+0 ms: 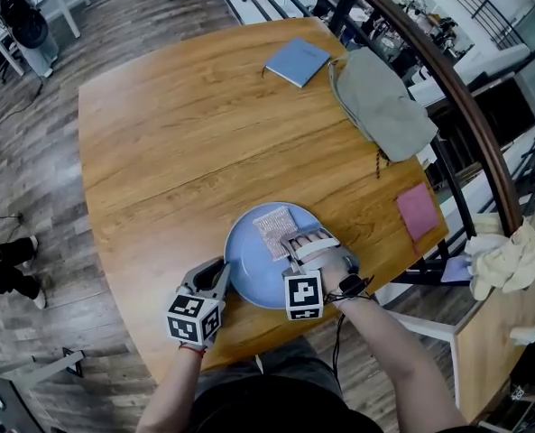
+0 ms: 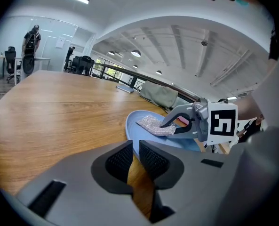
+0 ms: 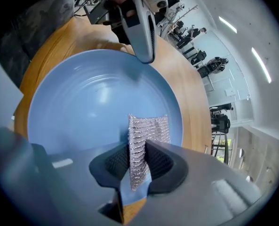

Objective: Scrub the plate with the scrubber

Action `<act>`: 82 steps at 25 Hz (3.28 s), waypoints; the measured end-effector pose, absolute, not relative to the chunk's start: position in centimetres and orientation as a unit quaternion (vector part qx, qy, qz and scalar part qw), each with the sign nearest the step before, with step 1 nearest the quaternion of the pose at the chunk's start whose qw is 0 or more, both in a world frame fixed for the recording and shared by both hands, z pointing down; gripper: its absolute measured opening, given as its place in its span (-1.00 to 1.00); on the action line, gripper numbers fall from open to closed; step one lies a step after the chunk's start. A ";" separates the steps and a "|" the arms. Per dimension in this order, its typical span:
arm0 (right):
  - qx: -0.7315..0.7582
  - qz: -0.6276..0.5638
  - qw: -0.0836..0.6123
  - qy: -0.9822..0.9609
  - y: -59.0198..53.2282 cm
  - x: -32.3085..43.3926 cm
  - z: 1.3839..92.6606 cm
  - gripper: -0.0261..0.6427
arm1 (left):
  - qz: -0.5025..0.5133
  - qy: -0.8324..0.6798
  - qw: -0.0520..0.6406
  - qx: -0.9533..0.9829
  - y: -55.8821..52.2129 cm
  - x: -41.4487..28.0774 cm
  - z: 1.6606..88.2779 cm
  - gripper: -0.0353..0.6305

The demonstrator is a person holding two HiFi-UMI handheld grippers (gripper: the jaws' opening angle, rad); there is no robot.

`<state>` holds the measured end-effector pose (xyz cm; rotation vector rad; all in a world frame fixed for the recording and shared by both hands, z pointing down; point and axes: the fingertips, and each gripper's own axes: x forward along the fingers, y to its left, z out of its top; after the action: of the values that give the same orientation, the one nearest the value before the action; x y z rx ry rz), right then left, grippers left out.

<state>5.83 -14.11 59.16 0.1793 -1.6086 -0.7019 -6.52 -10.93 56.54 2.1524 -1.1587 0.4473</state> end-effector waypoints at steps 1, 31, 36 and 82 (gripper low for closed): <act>0.082 -0.296 0.640 -0.704 -14.0 6.4 59.1 -0.66 | 0.171 -0.442 0.322 0.820 -10.9 -6.5 56.5 -0.80; -0.050 0.121 0.631 -0.765 -0.2 8.3 55.7 -0.65 | 0.163 -0.479 0.313 0.804 -11.7 -6.0 56.5 -0.80; -0.115 0.164 0.583 -0.788 1.5 5.2 55.1 -0.65 | 0.156 -0.489 0.320 0.796 -11.6 -6.0 56.5 -0.80; 0.235 0.129 0.606 -0.749 -14.1 11.7 58.9 -0.64 | 0.171 -0.474 0.295 0.812 -11.4 -5.1 56.5 -0.78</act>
<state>11.73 -14.05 58.90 0.5427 -1.7313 0.2972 -5.09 -11.41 56.47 2.1613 -1.2610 0.4549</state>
